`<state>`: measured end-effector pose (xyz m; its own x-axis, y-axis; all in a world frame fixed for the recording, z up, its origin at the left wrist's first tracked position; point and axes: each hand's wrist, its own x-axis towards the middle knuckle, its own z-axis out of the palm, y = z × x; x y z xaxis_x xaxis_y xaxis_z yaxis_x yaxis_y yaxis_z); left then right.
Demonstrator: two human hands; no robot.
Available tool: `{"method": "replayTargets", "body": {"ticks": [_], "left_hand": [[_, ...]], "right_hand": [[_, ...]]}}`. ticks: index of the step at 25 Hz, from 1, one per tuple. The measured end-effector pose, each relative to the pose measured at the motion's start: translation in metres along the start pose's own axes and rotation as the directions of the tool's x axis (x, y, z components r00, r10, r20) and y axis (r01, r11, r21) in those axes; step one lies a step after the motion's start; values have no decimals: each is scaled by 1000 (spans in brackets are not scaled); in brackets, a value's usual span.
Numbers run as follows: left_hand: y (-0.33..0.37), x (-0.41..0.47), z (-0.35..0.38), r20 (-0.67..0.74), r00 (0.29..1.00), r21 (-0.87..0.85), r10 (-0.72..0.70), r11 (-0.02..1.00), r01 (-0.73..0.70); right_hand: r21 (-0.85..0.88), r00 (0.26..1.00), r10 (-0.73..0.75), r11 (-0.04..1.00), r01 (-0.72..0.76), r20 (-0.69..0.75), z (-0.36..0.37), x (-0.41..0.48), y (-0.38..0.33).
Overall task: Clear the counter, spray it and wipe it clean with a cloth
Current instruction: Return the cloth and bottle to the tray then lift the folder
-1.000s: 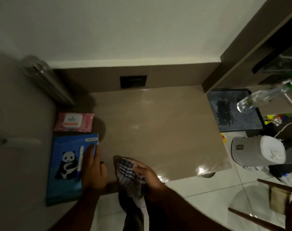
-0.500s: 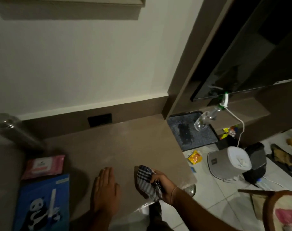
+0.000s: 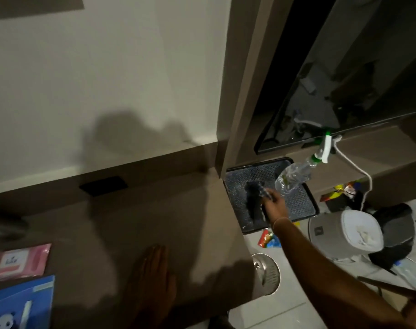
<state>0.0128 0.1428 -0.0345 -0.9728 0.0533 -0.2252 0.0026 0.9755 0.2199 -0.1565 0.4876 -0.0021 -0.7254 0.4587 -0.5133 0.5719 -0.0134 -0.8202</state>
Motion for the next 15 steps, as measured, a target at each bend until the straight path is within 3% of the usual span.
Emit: {"method": "replayTargets", "body": {"ticks": [3, 6, 8, 12, 15], "left_hand": [[-8, -1, -4, -112, 985, -71, -135, 989, 127], [-29, -5, -22, -176, 965, -162, -193, 973, 165], [-48, -11, -37, -184, 936, -193, -300, 945, 265], [-114, -33, -45, -278, 848, -223, -451, 889, 400], [-179, -58, -41, -377, 735, -225, -564, 825, 518]], "right_hand": [[-392, 985, -154, 904, 171, 76, 9, 53, 4], [-620, 942, -136, 722, 307, 307, 24, 78, 31], [-720, 942, -153, 612, 327, 298, 35, 83, 54], [-626, 966, -257, 755, 197, -6, 61, 52, 49], [-585, 937, -350, 759, 286, 5, 116, -28, 48]]}}
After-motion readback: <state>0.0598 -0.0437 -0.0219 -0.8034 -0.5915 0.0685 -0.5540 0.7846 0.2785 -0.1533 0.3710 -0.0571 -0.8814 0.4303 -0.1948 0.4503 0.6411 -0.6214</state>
